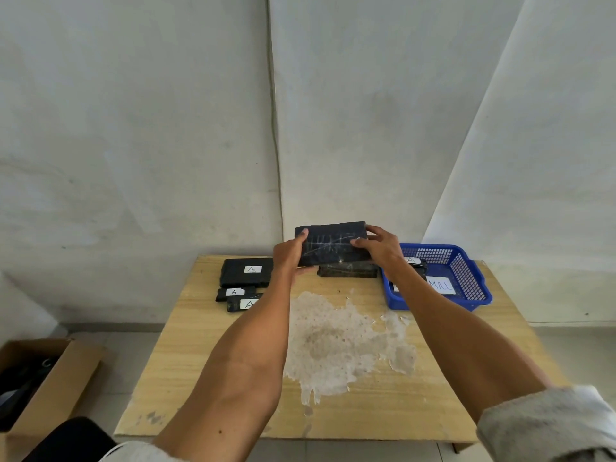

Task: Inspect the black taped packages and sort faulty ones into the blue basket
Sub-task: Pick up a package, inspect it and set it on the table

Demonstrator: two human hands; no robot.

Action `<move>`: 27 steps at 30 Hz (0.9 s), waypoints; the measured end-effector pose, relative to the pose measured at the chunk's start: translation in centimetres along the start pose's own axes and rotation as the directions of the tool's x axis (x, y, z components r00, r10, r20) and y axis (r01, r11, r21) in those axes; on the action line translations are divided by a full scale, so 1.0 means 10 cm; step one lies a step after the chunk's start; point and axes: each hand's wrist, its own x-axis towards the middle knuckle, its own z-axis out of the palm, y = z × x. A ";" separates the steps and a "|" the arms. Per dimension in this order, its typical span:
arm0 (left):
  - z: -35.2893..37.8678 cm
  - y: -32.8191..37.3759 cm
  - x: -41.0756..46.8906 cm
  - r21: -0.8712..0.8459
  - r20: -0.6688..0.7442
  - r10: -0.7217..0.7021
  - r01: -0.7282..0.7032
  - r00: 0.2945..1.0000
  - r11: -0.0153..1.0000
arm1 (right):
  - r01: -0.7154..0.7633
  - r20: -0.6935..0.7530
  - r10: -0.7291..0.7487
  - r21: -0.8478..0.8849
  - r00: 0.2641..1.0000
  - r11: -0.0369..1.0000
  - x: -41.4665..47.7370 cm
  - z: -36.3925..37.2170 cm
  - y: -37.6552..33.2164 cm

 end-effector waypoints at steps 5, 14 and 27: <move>0.03 0.01 0.02 0.085 -0.142 0.067 -0.055 0.988 0.995 | 0.052 0.125 -0.047 -0.029 0.991 0.998 -0.05 -0.04 0.07; 0.08 -0.02 -0.02 0.152 -0.090 0.093 -0.079 0.992 0.985 | 0.089 0.053 -0.085 -0.091 0.995 0.992 -0.05 -0.11 0.14; 0.13 -0.10 0.03 0.118 -0.069 0.109 -0.100 0.992 0.988 | 0.040 0.019 -0.040 -0.028 0.999 0.999 -0.01 -0.10 0.14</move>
